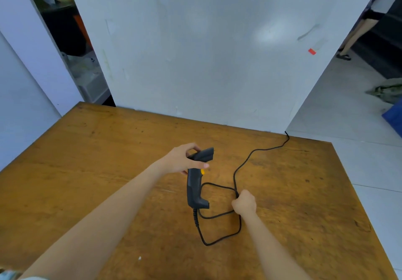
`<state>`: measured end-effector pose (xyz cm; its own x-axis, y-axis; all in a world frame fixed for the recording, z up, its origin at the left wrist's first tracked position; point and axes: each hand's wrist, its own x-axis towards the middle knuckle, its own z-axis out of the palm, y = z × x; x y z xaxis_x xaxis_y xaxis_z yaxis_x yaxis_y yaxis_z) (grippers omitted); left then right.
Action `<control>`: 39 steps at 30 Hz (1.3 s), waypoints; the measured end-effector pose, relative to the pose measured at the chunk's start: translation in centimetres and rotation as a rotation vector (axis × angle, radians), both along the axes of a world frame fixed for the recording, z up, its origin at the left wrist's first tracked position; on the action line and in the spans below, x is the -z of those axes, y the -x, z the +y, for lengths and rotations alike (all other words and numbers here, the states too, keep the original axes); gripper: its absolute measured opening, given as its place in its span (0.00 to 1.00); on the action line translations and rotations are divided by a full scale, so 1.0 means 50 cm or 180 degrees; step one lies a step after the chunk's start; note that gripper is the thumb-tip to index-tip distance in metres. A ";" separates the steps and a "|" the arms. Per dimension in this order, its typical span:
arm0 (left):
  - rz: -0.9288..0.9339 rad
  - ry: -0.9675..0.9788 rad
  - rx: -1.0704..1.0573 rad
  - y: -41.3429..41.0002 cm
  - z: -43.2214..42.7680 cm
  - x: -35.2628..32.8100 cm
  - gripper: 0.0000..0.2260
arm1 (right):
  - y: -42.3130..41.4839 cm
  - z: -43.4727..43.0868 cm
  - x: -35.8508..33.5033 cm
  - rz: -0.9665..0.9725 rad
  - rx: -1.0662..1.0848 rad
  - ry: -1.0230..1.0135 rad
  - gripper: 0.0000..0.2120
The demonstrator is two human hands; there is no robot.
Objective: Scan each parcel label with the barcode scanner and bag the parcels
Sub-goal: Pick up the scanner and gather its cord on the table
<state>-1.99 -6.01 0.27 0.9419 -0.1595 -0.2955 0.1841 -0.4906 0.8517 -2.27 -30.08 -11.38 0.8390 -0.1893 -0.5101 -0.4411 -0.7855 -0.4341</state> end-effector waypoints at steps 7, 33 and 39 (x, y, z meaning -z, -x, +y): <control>0.0134 0.0161 -0.0263 -0.012 -0.038 0.020 0.16 | 0.012 -0.046 -0.077 0.0477 0.0897 -0.1840 0.08; 0.1029 0.0485 -0.0118 -0.176 -0.471 0.211 0.21 | -0.068 -0.385 -0.066 -0.0179 0.1354 -0.1070 0.09; 0.1127 0.0385 -0.0367 -0.231 -0.504 0.245 0.23 | -0.147 -0.417 -0.024 -0.0113 0.1326 -0.0710 0.16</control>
<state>9.54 -31.21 -11.98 0.7989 -0.1122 -0.5909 0.5250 -0.3494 0.7761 5.06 -50.93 -10.20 0.7326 -0.4025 -0.5490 -0.6807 -0.4308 -0.5925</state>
